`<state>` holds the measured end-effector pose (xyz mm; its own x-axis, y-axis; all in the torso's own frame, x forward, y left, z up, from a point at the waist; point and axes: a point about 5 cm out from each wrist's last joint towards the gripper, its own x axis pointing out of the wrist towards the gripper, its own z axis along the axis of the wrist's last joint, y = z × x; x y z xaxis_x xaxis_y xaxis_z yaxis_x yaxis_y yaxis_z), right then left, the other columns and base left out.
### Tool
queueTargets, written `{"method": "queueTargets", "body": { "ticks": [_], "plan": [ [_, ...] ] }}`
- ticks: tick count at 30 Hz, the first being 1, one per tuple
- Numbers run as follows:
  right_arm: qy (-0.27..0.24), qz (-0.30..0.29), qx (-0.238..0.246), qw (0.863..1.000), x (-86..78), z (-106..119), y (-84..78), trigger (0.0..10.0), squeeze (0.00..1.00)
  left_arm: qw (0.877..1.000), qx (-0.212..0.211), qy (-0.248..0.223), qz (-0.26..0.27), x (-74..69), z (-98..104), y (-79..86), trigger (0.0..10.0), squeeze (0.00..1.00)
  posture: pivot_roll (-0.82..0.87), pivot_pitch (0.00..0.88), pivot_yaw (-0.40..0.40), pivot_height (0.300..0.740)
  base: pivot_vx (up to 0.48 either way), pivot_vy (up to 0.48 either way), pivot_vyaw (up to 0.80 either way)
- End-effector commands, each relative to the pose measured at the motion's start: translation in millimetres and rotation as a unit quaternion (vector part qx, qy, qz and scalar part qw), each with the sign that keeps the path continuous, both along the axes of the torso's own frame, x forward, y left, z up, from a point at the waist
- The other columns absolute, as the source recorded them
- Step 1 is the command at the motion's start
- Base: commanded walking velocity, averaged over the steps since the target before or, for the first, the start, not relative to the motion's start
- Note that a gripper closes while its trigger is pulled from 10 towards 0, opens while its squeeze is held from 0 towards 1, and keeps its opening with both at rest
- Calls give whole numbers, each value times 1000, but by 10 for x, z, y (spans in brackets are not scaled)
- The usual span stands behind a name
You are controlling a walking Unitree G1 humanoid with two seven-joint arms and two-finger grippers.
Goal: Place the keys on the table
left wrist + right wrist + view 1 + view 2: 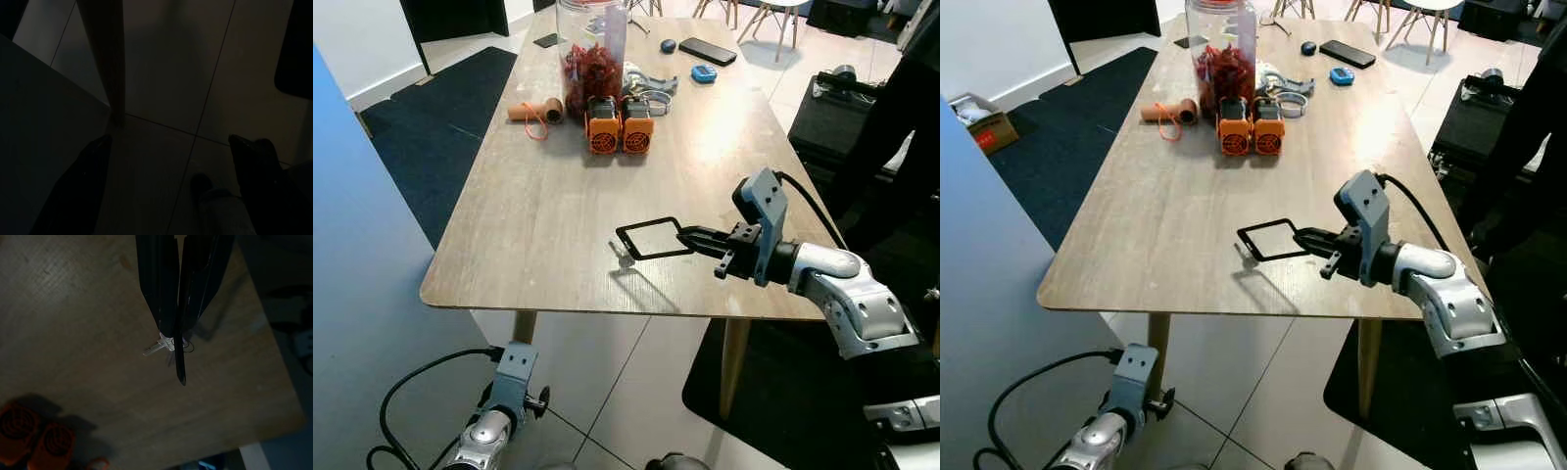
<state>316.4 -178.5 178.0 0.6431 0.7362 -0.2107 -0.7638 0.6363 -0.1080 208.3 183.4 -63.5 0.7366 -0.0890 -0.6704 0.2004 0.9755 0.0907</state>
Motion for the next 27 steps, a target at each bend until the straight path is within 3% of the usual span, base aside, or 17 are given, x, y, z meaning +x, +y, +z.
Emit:
{"method": "queueTargets", "body": {
  "ticks": [1,5,10,18,21,24,27],
  "plan": [
    [-1,-56,-41,998,37,-80,-158,10000,0,1000,-6,5,5,-26,-17,-3,10000,0,44,86,-30,740,0,0,0],
    [-7,-130,-86,988,98,-162,-342,10000,0,1000,-9,5,5,-13,-13,-17,10000,0,44,86,-30,740,0,0,0],
    [-11,-153,-120,981,99,-219,-405,10000,0,1000,-12,6,6,-12,-13,-15,10000,0,45,85,-29,740,0,0,0],
    [-21,-174,-130,976,128,-258,-431,10000,0,1000,-9,9,8,-26,-19,11,10000,0,46,83,-29,740,0,0,0],
    [-19,-161,-123,979,121,-265,-384,10000,0,1000,-9,10,8,-28,-20,15,10000,0,46,83,-29,740,0,0,0],
    [-6,-88,-96,991,34,-275,-166,10000,0,1000,-8,11,8,-31,-21,23,10000,0,47,79,-30,740,0,0,0],
    [-1,-64,-94,993,-4,-284,-112,10000,0,1000,-8,11,8,-30,-21,23,10000,0,47,79,-30,740,0,0,0]
  ]
}}
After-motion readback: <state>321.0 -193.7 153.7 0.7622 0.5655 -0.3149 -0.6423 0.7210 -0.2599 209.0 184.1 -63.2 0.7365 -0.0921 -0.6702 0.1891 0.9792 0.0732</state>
